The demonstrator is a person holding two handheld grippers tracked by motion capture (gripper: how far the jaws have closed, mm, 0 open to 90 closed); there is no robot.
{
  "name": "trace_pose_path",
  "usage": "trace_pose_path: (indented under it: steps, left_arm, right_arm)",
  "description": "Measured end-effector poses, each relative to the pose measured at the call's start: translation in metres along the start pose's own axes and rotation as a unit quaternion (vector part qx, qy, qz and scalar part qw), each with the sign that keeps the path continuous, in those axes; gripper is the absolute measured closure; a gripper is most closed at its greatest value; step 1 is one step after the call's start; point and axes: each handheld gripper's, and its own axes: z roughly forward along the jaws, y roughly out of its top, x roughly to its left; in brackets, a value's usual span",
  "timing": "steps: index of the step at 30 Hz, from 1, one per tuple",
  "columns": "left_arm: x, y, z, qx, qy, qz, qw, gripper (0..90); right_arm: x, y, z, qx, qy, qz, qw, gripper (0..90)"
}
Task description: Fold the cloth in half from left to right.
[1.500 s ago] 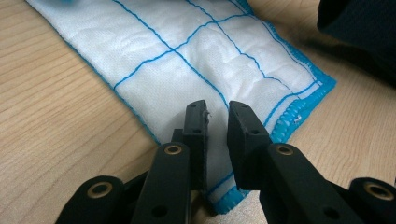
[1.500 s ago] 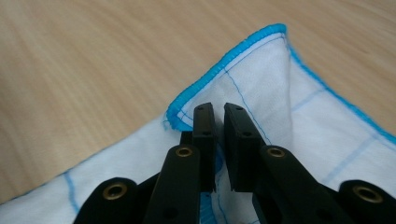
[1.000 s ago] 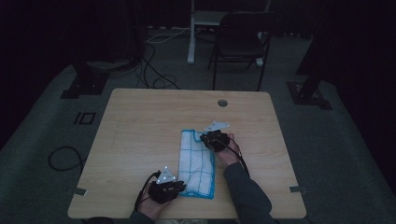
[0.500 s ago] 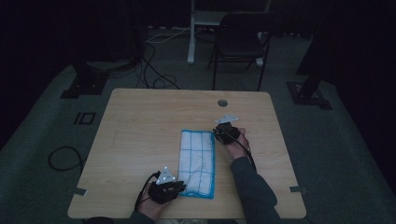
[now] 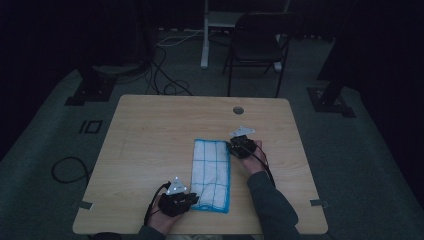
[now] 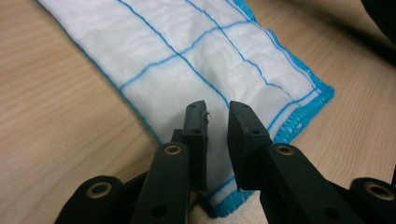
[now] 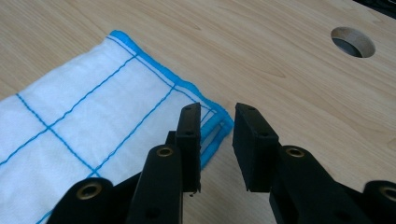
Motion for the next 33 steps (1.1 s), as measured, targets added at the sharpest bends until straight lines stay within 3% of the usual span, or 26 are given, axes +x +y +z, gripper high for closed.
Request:
trace_pose_path:
  steps: [15, 25, 30, 33]
  left_arm:
    - [0.029, 0.032, -0.017, -0.036, 0.032, -0.002, 0.9988, 76.4]
    - [0.044, 0.046, -0.007, -0.032, 0.036, 0.005, 0.9988, 75.8]
    - [0.055, 0.048, 0.000, -0.038, 0.034, -0.016, 0.9986, 75.4]
    - [0.060, 0.050, 0.003, -0.038, 0.039, -0.018, 0.9984, 75.3]
  right_arm:
    - [0.010, -0.010, -0.008, -0.016, 0.023, 0.018, 0.9994, 66.7]
    - [0.011, -0.014, -0.009, -0.022, 0.026, 0.023, 0.9992, 64.2]
    - [0.011, -0.017, -0.008, -0.017, 0.029, 0.028, 0.9990, 63.3]
    - [0.012, -0.019, -0.007, -0.017, 0.032, 0.028, 0.9990, 63.1]
